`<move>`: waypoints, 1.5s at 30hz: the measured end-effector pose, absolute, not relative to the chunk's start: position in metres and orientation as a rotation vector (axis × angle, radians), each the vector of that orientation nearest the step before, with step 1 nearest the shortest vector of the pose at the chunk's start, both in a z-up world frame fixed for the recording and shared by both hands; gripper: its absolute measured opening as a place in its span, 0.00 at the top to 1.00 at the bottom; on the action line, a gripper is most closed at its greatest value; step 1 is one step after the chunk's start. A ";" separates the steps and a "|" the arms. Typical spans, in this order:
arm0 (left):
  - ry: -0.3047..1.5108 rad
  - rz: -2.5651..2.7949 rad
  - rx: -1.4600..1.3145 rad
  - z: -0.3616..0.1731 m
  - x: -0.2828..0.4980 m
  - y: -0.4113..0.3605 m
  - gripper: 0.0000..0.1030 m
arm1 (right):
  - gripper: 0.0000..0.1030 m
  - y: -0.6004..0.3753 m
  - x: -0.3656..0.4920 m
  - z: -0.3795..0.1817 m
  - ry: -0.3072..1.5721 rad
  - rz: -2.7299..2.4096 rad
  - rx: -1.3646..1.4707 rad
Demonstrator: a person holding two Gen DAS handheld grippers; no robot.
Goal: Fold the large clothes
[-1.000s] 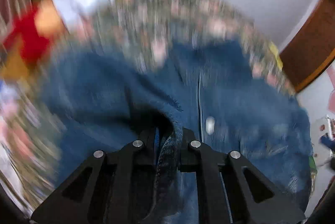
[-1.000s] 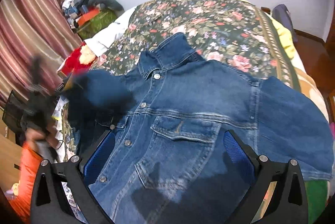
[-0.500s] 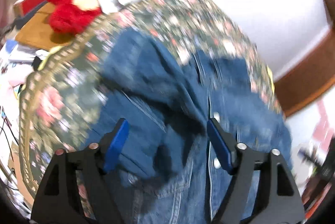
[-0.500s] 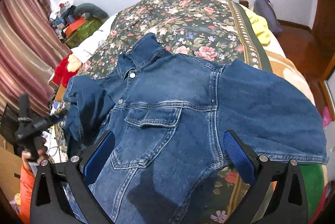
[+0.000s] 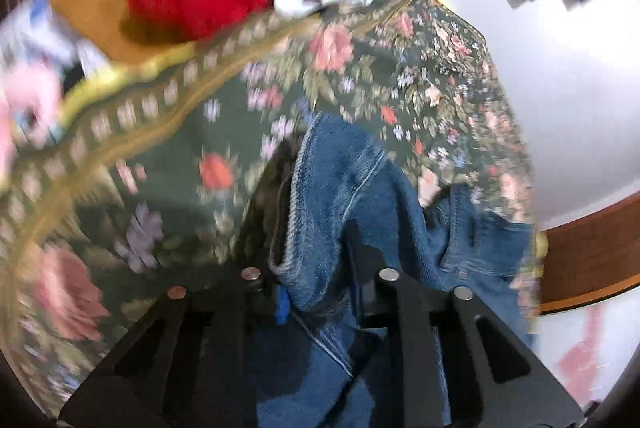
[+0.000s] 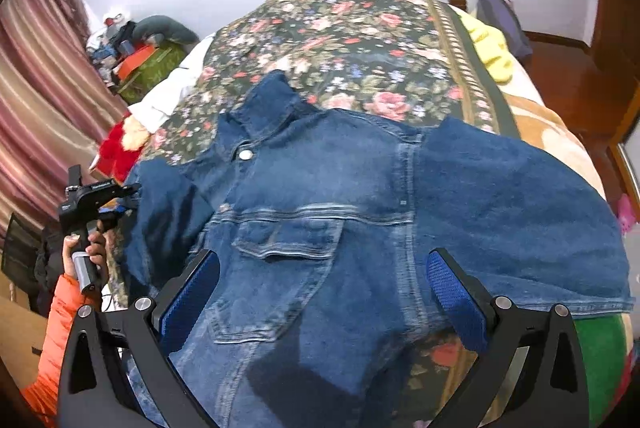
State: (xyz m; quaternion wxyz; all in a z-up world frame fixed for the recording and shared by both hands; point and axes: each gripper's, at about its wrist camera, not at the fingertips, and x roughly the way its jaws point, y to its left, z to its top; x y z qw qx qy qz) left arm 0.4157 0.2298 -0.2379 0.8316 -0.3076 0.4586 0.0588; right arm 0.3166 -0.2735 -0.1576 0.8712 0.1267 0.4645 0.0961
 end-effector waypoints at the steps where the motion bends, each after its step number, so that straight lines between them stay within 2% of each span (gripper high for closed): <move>1: 0.950 0.164 -0.559 -0.226 0.416 0.220 0.81 | 0.00 -0.278 0.318 -0.159 0.975 0.194 0.275; 8: 0.745 0.111 -0.153 -0.124 0.406 0.128 0.88 | 0.00 -0.304 0.315 -0.162 0.962 0.157 0.325; 14: 0.636 -0.151 -0.029 -0.066 0.381 0.019 0.89 | 0.00 -0.322 0.303 -0.152 0.916 0.155 0.351; 17: 0.677 -0.293 -0.022 -0.070 0.372 -0.029 0.90 | 0.00 -0.333 0.295 -0.146 0.901 0.160 0.374; 24: 0.953 -0.531 0.051 -0.151 0.348 -0.106 0.88 | 0.00 -0.347 0.284 -0.140 0.899 0.192 0.436; 26: 1.028 -0.580 0.027 -0.171 0.337 -0.110 0.79 | 0.00 -0.347 0.285 -0.144 0.923 0.217 0.462; 27: 1.047 -0.592 0.018 -0.175 0.332 -0.109 0.69 | 0.00 -0.346 0.287 -0.146 0.935 0.227 0.470; 28: 1.048 -0.591 0.012 -0.176 0.324 -0.106 0.63 | 0.00 -0.344 0.289 -0.148 0.948 0.236 0.475; 30: 1.026 -0.571 0.006 -0.171 0.317 -0.095 0.45 | 0.00 -0.337 0.295 -0.154 0.979 0.257 0.476; 33: 0.963 -0.481 -0.012 -0.155 0.310 -0.062 0.28 | 0.00 -0.322 0.305 -0.161 1.014 0.290 0.466; 38: 0.879 -0.269 -0.026 -0.145 0.311 0.011 0.27 | 0.00 -0.295 0.331 -0.176 1.096 0.364 0.495; 45: 0.899 -0.055 -0.023 -0.173 0.310 0.086 0.27 | 0.00 -0.263 0.368 -0.191 1.196 0.421 0.561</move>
